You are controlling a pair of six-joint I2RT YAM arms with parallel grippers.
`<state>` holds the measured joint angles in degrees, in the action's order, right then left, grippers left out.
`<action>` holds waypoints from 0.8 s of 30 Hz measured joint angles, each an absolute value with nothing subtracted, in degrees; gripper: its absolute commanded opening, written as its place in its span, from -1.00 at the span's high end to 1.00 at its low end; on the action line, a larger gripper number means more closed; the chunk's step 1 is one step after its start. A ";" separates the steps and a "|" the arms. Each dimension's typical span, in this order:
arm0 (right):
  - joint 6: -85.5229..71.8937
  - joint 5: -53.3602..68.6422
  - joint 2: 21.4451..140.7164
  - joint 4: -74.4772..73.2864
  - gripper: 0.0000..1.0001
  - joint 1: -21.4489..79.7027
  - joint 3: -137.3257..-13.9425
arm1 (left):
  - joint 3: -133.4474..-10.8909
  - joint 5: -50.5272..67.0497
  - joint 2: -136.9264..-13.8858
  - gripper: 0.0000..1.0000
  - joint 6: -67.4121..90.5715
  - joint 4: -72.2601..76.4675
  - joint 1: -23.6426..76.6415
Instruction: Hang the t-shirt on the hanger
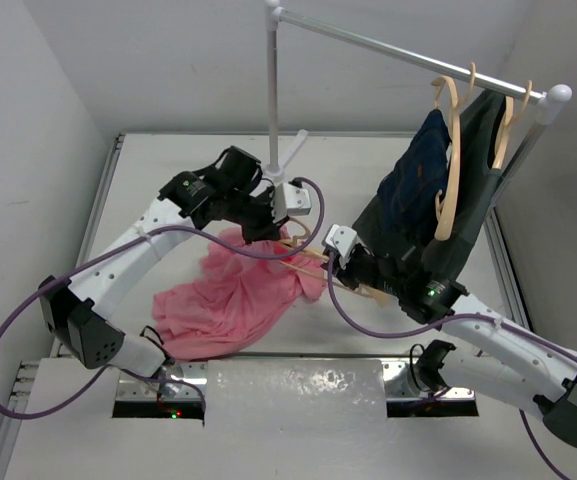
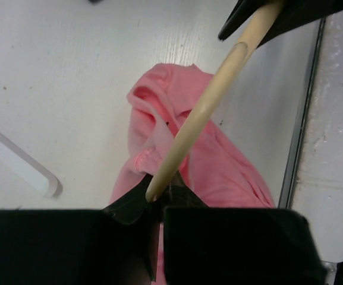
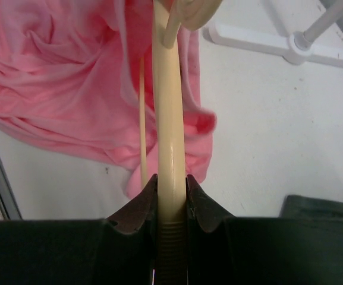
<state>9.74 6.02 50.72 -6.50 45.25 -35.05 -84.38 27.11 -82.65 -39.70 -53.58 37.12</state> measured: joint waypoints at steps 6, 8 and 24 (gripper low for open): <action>8.97 8.38 50.28 -1.80 1.00 45.28 -34.17 | -89.60 28.71 -81.91 0.08 -43.81 -57.74 37.45; 8.54 9.47 50.11 -0.62 1.00 45.43 -32.71 | -87.18 28.73 -80.95 -0.20 -44.99 -57.19 37.87; -0.56 14.31 56.82 13.76 1.00 45.41 -23.57 | -80.88 24.75 -74.35 -0.93 -43.48 -55.66 28.58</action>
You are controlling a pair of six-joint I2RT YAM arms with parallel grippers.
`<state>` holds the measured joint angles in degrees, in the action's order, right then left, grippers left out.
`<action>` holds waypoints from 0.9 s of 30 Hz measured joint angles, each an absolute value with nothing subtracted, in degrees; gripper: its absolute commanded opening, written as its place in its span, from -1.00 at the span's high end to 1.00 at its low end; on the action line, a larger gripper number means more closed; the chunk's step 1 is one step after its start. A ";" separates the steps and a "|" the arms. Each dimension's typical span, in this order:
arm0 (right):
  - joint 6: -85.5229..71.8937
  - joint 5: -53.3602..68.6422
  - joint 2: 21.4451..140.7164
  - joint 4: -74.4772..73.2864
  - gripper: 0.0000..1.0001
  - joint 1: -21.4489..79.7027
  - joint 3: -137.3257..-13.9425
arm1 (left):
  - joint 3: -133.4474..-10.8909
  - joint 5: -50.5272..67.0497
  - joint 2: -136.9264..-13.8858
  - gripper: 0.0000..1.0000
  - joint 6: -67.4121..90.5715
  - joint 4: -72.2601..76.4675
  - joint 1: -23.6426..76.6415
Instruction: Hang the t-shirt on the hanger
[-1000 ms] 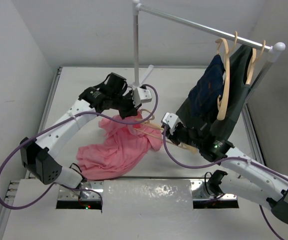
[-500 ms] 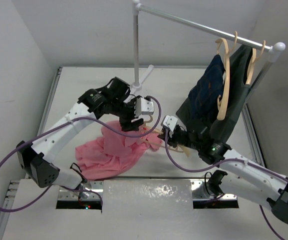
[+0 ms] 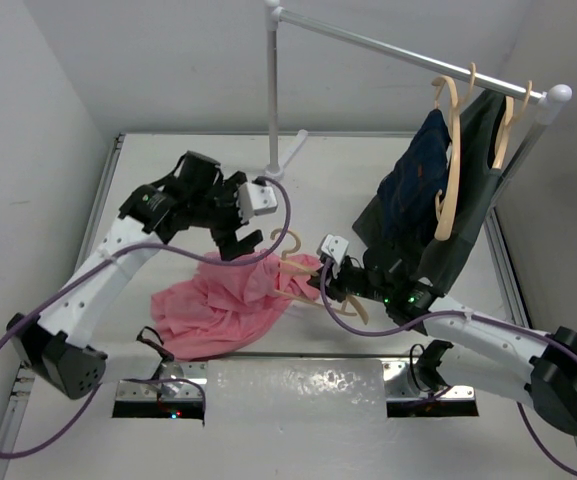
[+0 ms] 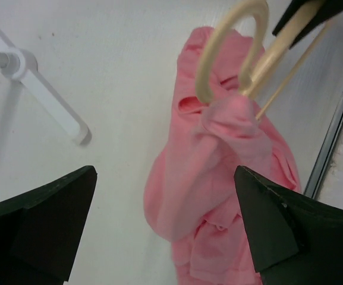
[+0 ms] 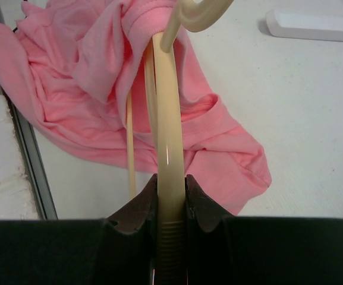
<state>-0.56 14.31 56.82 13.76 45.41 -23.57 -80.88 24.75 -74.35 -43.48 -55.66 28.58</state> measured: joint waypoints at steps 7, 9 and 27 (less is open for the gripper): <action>-1.30 14.59 58.81 15.03 1.00 43.99 -23.59 | -62.35 19.38 -56.60 0.11 -37.12 -46.15 20.95; -1.56 14.57 59.18 15.03 1.00 43.86 -23.62 | -57.91 17.39 -54.28 -0.32 -35.53 -45.41 23.05; -2.48 13.13 60.53 14.96 1.00 43.53 -25.65 | -49.45 7.90 -71.11 1.00 -19.53 -30.57 37.36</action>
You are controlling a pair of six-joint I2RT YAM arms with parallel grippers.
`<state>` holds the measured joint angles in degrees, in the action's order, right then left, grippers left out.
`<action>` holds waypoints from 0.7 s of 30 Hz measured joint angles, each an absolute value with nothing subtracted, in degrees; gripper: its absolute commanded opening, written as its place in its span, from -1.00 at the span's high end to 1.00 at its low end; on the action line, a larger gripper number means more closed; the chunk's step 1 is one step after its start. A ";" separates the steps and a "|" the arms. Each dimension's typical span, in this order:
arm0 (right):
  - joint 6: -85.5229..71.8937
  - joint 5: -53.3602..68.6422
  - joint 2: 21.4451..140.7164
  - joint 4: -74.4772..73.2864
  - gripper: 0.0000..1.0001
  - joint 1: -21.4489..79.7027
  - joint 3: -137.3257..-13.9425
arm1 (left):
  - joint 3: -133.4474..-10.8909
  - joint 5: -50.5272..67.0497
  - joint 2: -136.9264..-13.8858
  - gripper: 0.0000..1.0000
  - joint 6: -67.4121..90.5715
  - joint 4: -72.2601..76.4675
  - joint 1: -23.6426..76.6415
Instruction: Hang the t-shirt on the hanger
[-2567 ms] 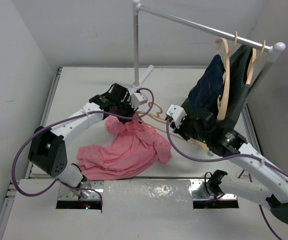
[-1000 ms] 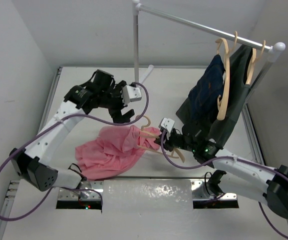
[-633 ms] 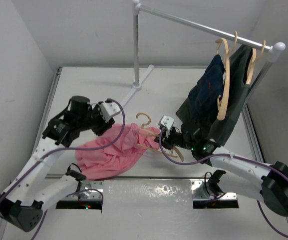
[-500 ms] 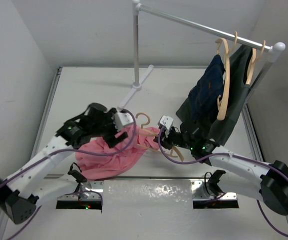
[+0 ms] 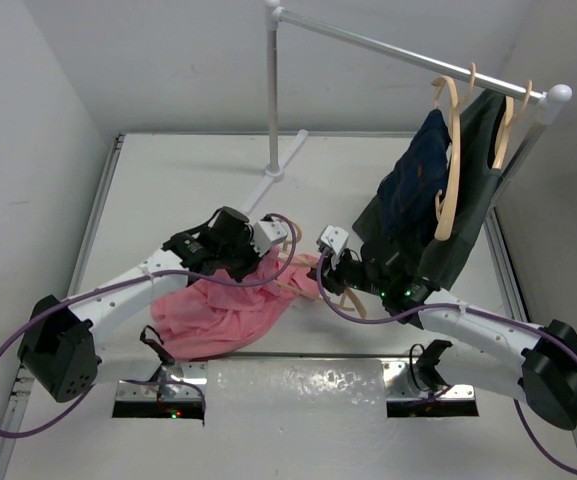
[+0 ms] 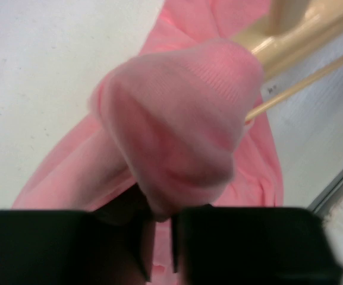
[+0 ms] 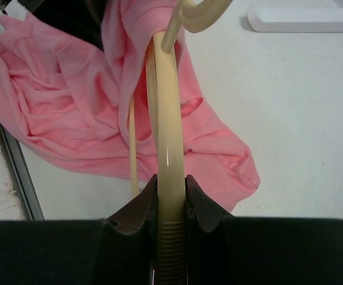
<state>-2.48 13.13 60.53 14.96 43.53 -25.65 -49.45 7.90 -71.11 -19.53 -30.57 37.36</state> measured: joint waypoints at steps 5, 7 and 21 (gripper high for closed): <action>-2.83 13.69 60.53 14.92 1.00 43.53 -25.65 | -50.04 7.14 -69.08 1.00 -21.37 -30.15 35.03; -2.85 13.98 60.53 14.94 1.00 43.53 -25.65 | -51.59 6.87 -67.68 1.00 -25.45 -31.38 31.75; -2.52 17.06 66.78 15.68 1.00 43.51 -30.94 | -58.83 10.22 -64.27 1.00 -57.45 -42.68 32.05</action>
